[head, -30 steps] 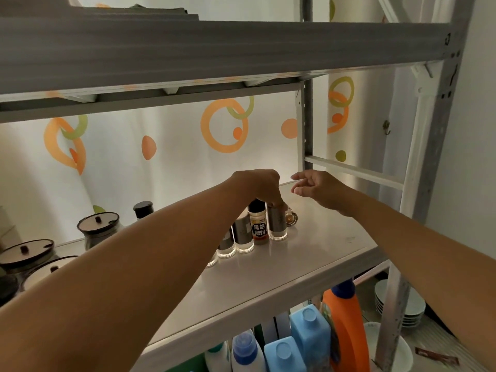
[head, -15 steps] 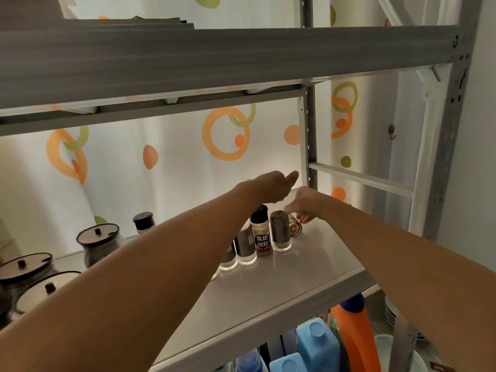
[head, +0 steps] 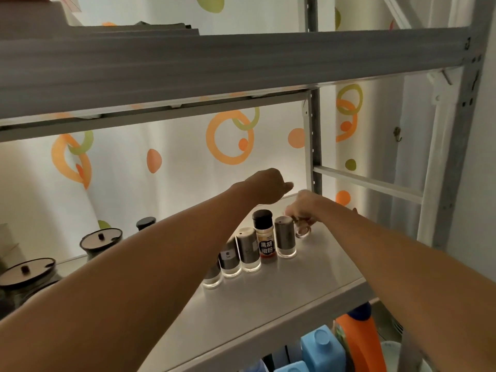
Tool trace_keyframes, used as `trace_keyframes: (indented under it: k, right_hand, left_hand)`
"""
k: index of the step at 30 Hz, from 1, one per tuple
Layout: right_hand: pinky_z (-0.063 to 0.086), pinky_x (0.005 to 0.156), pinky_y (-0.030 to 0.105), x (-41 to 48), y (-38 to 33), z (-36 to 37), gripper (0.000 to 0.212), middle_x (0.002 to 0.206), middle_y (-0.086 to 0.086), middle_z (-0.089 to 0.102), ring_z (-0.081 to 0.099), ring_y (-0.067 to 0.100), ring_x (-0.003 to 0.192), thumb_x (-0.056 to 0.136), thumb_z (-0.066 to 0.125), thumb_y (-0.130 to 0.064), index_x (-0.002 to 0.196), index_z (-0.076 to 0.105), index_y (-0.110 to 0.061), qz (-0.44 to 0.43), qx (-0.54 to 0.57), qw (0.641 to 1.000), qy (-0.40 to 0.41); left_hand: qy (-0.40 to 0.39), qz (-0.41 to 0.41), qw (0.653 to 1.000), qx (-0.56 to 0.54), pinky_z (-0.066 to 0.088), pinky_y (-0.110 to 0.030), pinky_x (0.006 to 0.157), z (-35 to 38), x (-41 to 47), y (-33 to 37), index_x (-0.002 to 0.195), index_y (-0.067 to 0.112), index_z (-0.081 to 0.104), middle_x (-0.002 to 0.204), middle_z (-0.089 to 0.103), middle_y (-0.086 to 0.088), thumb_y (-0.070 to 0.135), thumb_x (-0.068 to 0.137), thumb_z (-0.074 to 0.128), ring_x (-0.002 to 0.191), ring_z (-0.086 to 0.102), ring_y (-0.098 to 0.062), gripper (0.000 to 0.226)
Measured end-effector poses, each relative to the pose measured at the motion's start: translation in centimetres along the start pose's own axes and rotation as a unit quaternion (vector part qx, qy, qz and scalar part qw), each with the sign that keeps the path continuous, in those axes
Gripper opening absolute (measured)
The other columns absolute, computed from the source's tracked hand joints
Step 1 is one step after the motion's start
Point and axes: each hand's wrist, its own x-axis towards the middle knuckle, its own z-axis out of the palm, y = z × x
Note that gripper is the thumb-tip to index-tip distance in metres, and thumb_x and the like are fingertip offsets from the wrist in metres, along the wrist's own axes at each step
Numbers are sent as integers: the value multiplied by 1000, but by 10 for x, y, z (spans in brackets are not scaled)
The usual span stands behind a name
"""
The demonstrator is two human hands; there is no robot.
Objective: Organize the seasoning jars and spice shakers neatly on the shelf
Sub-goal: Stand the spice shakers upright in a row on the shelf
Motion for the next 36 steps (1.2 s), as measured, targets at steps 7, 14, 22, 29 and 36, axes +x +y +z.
trace_keyframes:
  k: [7,14,22,29,36]
  right_hand:
    - [52,96,40,-31,22,-44,55,108,10,70,67,24,100,76,79,-22,123,59,-3,-212,199,953,80]
    - [52,96,35,-66,32,-59,39,105,3,71,67,20,98,81,75,-12,118,62,-9,-263,216,932,127]
    - [51,98,35,-72,41,-69,45,112,1,71,67,20,103,85,71,-14,128,57,-10,-266,201,936,112]
    - [42,109,43,-69,66,-53,41,125,0,67,59,18,120,96,55,-11,136,55,-18,-241,250,936,52]
    - [44,105,34,-69,89,-20,34,111,-5,71,64,15,110,94,61,-18,128,60,-20,-218,305,926,49]
  left_hand:
    - [98,41,994,-30,52,-38,93,-16,-2,10,117,9,64,121,65,-7,37,85,68,105,63,-23,43]
    - [61,72,993,-75,57,-30,76,-23,-11,45,95,1,73,87,75,-13,34,84,70,82,72,-24,35]
    - [81,91,991,-54,58,-37,81,-22,-13,55,94,3,74,83,74,-11,32,86,68,83,72,-25,31]
    - [70,91,993,-10,54,-40,88,-11,-9,51,108,8,72,101,72,-9,31,86,68,96,65,-26,32]
    - [40,61,997,17,45,-32,62,18,0,45,88,13,72,76,68,-2,47,83,65,75,62,-21,35]
